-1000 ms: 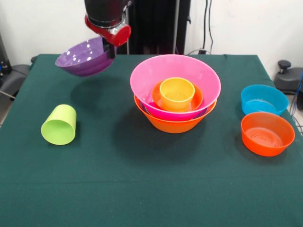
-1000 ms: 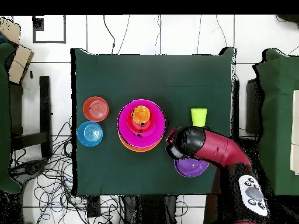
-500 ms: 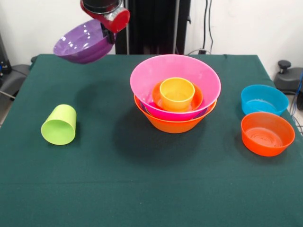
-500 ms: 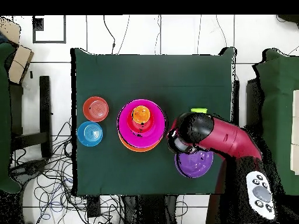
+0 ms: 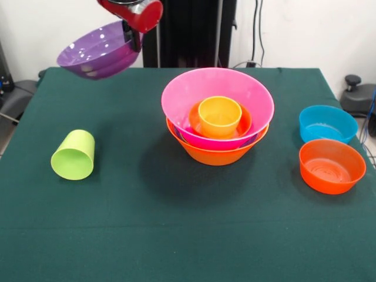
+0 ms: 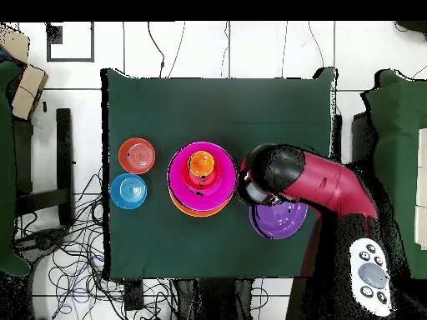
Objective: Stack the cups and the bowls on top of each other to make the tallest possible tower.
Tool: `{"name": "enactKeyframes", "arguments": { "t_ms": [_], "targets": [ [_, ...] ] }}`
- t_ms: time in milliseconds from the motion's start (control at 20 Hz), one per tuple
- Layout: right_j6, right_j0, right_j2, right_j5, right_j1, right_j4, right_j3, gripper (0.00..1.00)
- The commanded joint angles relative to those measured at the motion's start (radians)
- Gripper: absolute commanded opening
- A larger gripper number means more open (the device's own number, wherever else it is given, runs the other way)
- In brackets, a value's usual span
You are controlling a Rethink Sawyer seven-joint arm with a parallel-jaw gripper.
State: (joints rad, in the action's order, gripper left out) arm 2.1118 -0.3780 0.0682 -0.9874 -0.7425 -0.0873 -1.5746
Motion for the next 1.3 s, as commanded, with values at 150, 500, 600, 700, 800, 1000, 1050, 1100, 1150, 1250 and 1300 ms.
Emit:
{"name": "enactKeyframes", "arguments": {
  "t_ms": [150, 500, 600, 700, 800, 1000, 1050, 1100, 1150, 1250, 1300],
  "targets": [
    [0.149, 0.109, -0.057, -0.084, 0.005, 0.034, 0.092, 0.00],
    [0.210, 0.178, -0.017, -0.150, 0.056, 0.043, 0.202, 0.00],
    [0.230, 0.195, -0.010, -0.179, 0.073, 0.053, 0.235, 0.00],
    [0.256, 0.212, 0.002, -0.210, 0.087, 0.063, 0.262, 0.00],
    [0.278, 0.230, 0.015, -0.240, 0.092, 0.074, 0.277, 0.00],
    [0.303, 0.255, 0.038, -0.270, 0.111, 0.096, 0.309, 0.00],
    [0.315, 0.263, 0.044, -0.276, 0.114, 0.100, 0.315, 0.00],
    [0.330, 0.273, 0.050, -0.280, 0.119, 0.104, 0.323, 0.00],
    [0.352, 0.284, 0.055, -0.292, 0.128, 0.109, 0.338, 0.00],
    [0.394, 0.310, 0.066, -0.297, 0.146, 0.117, 0.359, 0.00],
    [0.408, 0.318, 0.068, -0.290, 0.155, 0.120, 0.362, 0.00]
  ]
}}
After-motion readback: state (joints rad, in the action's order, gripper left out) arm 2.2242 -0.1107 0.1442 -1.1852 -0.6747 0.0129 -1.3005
